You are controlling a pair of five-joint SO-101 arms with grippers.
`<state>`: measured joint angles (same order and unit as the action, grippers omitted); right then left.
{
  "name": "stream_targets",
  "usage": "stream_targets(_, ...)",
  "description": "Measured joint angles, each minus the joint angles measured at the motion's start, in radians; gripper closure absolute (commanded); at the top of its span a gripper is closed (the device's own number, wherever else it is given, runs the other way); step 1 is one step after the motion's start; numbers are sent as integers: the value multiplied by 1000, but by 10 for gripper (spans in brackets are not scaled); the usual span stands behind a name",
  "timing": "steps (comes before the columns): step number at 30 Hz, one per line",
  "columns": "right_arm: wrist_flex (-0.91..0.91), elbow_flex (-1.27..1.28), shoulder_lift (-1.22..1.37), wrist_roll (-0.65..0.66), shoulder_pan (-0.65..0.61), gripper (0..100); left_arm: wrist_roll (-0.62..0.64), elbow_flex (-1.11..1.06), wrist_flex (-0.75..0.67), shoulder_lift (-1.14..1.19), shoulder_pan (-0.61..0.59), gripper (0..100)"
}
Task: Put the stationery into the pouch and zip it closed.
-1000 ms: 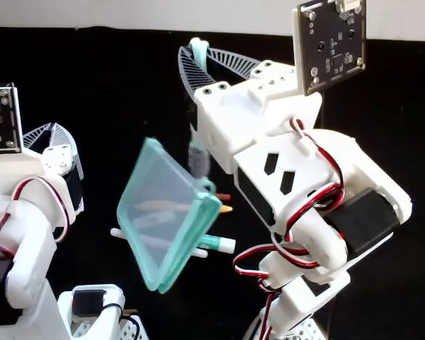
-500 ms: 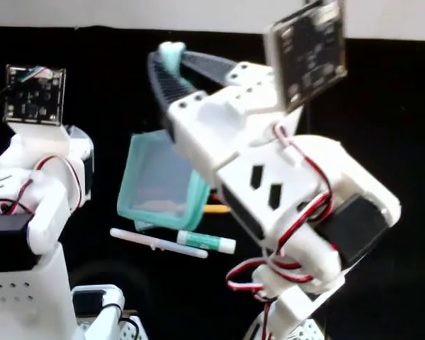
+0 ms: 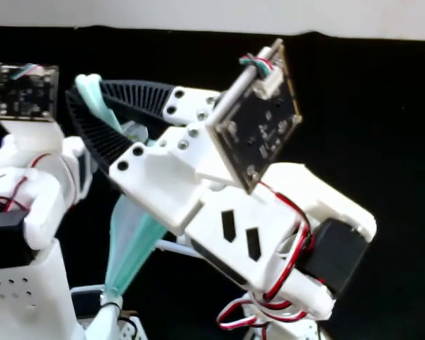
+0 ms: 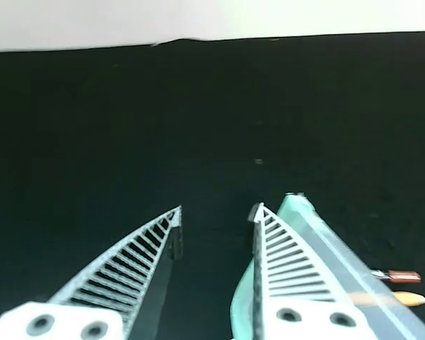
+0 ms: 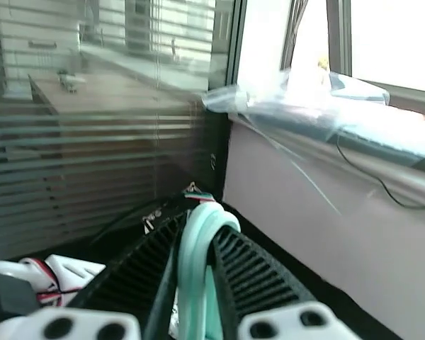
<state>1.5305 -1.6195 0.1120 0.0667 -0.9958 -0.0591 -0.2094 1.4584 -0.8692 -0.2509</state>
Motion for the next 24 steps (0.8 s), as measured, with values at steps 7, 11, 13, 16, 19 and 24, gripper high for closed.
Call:
stream_targets(7,-95,0,0,25,0,992,0,0,0,0,-51,822)
stream_targets(11,-152,0,0,64,0,992,0,-3,0,0,-51,820)
stream_targets(13,-170,0,0,89,0,992,0,-3,0,0,-51,793)
stream_targets(16,-192,0,18,115,20,992,0,34,46,2,-51,727)
stream_targets(19,-204,0,63,115,83,992,0,117,123,0,-51,709)
stream_targets(24,-206,0,98,115,126,992,-58,212,216,0,-51,709)
